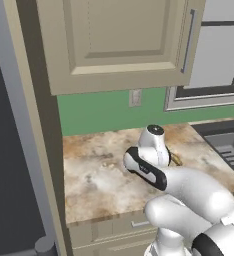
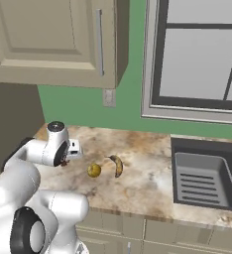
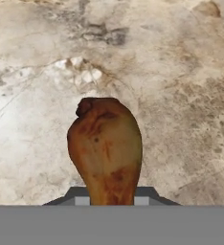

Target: Open the fridge, remove the banana, squash, and chicken drumstick, and place them on any counter.

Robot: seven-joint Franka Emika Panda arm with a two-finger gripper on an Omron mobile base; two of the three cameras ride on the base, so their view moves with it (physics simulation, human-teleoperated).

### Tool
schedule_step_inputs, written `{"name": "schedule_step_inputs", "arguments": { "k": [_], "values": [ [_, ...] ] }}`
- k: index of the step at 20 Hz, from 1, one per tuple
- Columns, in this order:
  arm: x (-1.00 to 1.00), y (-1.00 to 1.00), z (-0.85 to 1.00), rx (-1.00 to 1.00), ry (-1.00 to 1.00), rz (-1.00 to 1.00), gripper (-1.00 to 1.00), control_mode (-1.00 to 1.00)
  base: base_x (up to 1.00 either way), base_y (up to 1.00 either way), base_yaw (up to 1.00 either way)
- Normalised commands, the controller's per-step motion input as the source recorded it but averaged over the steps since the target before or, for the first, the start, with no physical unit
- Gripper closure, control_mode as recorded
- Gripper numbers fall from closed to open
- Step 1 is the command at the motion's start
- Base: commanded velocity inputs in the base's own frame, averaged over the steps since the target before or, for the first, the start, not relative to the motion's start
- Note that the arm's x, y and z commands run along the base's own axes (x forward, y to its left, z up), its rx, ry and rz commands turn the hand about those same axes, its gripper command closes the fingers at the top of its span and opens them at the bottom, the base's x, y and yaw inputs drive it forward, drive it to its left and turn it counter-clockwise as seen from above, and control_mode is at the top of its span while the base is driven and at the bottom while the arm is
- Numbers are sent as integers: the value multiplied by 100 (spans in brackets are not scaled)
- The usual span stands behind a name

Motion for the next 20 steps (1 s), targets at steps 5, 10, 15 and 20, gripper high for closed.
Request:
{"name": "schedule_step_inputs", "arguments": {
  "k": [5,10,15,20],
  "values": [
    [19,6,-35,0,0,0,100,-100,0,0,0],
    [7,0,-28,0,0,0,100,-100,0,0,0],
    [2,0,-28,0,1,0,100,-100,0,0,0],
    [6,2,-27,0,3,0,100,-100,0,0,0]
  ]
}}
